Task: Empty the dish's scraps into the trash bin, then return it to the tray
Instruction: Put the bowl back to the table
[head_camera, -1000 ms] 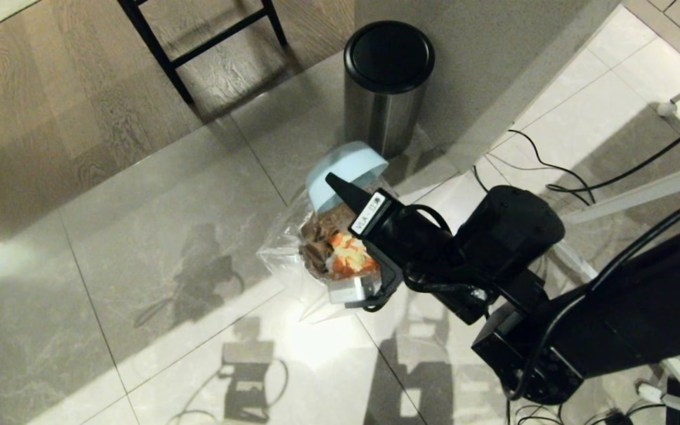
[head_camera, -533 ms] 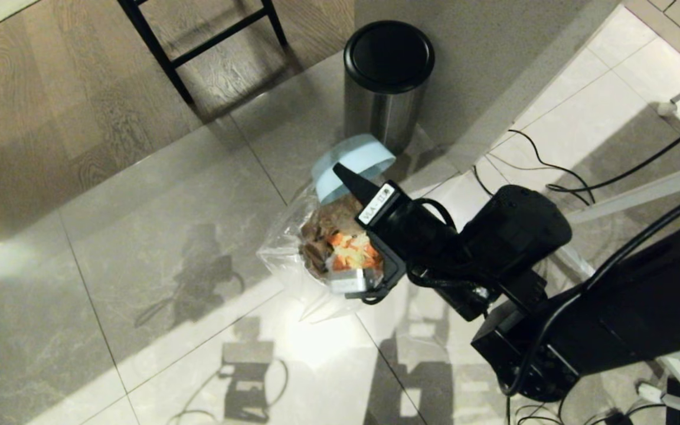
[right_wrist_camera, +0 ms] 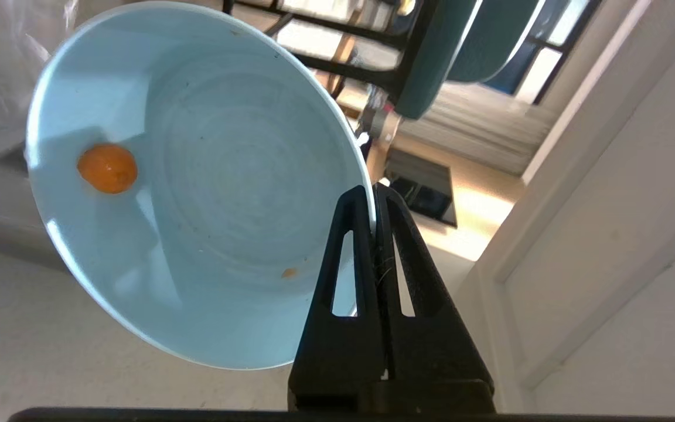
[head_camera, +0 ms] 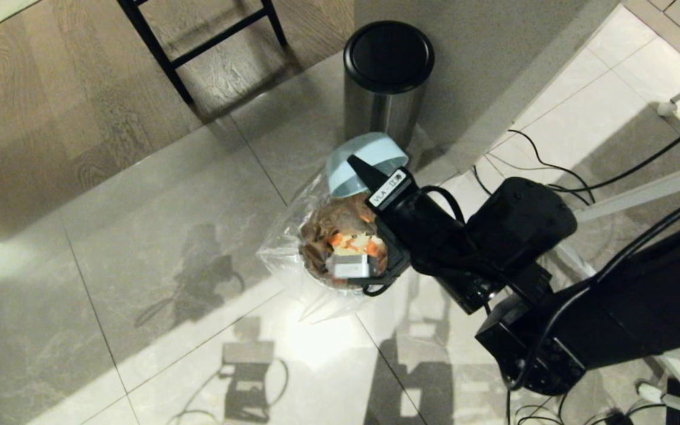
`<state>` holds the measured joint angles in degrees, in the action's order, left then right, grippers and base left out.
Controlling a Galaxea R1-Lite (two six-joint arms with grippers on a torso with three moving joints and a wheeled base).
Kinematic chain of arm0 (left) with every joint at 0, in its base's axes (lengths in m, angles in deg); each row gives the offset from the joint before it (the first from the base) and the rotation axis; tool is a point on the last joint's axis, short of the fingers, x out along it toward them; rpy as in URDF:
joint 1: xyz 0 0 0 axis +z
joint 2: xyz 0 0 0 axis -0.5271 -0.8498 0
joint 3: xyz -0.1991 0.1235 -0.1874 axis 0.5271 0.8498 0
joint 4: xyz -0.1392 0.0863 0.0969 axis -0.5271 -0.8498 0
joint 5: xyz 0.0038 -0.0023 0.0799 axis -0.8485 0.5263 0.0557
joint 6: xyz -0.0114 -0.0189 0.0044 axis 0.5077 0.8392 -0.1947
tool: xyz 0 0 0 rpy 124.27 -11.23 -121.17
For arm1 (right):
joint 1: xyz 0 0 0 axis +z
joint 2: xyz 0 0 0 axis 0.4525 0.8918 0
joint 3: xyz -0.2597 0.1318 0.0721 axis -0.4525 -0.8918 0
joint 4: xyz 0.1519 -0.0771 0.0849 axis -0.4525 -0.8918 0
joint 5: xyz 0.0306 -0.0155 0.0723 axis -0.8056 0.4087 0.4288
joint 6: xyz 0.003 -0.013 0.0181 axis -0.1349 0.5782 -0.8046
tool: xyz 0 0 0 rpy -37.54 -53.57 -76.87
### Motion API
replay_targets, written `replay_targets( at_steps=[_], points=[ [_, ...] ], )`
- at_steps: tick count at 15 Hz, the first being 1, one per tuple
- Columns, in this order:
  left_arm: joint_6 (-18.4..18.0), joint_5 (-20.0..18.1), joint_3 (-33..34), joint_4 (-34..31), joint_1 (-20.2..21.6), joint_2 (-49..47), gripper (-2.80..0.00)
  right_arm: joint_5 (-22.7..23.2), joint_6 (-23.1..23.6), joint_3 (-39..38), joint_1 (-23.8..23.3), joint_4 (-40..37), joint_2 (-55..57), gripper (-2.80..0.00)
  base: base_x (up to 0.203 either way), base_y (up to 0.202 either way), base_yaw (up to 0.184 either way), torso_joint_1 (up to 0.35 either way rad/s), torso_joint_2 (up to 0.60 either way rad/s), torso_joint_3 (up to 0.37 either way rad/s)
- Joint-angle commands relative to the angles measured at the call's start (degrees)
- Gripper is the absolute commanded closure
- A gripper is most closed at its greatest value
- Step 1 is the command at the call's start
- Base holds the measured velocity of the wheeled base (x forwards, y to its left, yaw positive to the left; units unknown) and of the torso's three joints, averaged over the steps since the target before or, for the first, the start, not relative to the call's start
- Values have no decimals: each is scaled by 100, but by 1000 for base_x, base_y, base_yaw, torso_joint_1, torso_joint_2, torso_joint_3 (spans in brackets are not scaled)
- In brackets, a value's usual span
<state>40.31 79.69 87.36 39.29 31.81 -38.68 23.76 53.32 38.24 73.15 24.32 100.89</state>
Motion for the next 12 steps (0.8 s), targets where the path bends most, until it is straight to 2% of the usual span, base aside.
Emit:
replay_targets(
  at_steps=[1, 3, 5, 6, 8, 9, 10, 12],
  points=[
    [3, 3, 0, 1, 0, 0, 0, 65, -11, -96, 11, 76, -26, 0, 0, 0, 0, 0, 0, 0],
    [3, 3, 0, 1, 0, -6, 0, -133, -160, -2, 13, 83, 60, 0, 0, 0, 0, 0, 0, 0],
    [3, 3, 0, 1, 0, -4, 0, 74, -205, -82, 19, 89, 111, 0, 0, 0, 0, 0, 0, 0],
    [3, 3, 0, 1, 0, -6, 0, -80, -201, 8, 20, 75, 123, 0, 0, 0, 0, 0, 0, 0],
    [3, 3, 0, 1, 0, -6, 0, 442, -201, -26, -5, 63, 144, 0, 0, 0, 0, 0, 0, 0],
    [3, 3, 0, 1, -2, -5, 0, 500, -186, -120, -16, 53, 141, 0, 0, 0, 0, 0, 0, 0],
    [3, 3, 0, 1, 0, -6, 0, 838, -190, -187, -24, 21, 145, 0, 0, 0, 0, 0, 0, 0],
    [3, 3, 0, 1, 0, -6, 0, 1016, -71, -6, -23, -48, 267, 0, 0, 0, 0, 0, 0, 0]
  ],
)
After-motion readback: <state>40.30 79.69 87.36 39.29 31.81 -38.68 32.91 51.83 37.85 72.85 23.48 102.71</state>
